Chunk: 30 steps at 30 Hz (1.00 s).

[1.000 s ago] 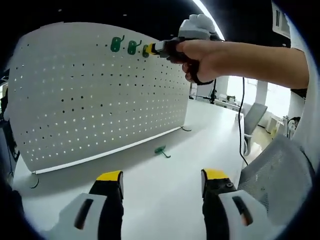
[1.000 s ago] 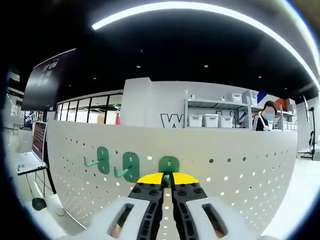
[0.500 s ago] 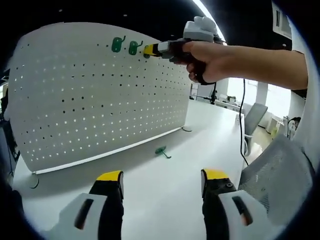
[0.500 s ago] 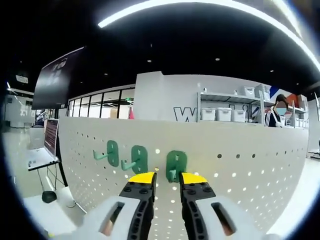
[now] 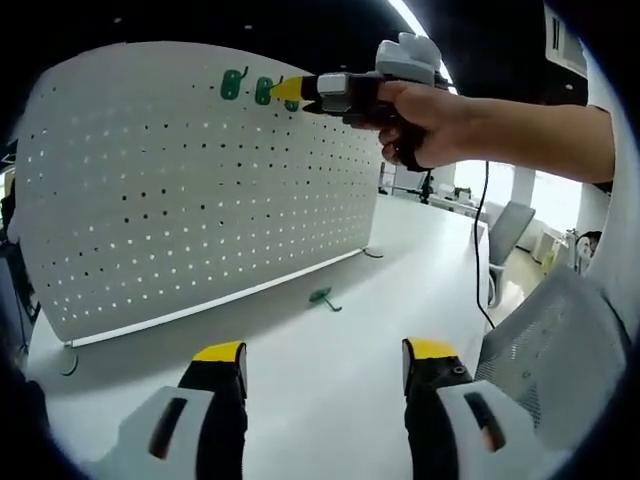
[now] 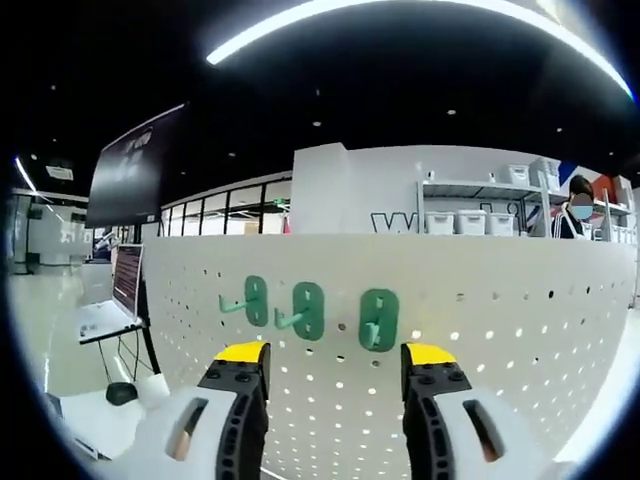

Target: Insert the hook assembly into the mounting plate slot until the hook locks in place.

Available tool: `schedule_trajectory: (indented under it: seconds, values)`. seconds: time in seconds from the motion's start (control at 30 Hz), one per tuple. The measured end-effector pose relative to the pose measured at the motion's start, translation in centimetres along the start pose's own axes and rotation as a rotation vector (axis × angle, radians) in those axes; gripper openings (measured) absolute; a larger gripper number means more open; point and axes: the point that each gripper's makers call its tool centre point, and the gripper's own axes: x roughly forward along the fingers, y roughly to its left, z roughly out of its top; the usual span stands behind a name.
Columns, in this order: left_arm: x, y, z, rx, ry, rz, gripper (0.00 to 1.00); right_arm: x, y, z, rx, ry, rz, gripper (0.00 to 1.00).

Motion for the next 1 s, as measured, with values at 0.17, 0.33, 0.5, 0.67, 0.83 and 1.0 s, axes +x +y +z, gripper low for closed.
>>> schedule_trajectory:
  seconds: [0.17, 0.33, 0.5, 0.67, 0.83, 1.0]
  values:
    - [0.0, 0.0, 0.1, -0.001, -0.002, 0.001, 0.65, -0.3, -0.3, -0.1, 0.014, 0.003, 0.014, 0.49]
    - [0.0, 0.2, 0.1, -0.003, -0.005, 0.005, 0.65, -1.3, 0.2, 0.0, 0.024, -0.026, 0.105, 0.48]
    - [0.0, 0.2, 0.0, -0.006, -0.004, 0.004, 0.64, -1.9, 0.0, -0.2, 0.022, -0.027, 0.121, 0.49]
    - [0.0, 0.2, 0.1, -0.005, -0.003, 0.006, 0.65, -2.5, 0.3, -0.4, 0.021, -0.023, 0.146, 0.48]
    - [0.0, 0.5, 0.2, -0.009, -0.008, 0.018, 0.65, -4.0, -0.1, -1.3, 0.010, -0.009, 0.171, 0.49]
    - [-0.1, 0.6, 0.2, -0.011, -0.007, 0.017, 0.65, -5.8, -0.3, -2.7, 0.018, 0.016, 0.190, 0.50]
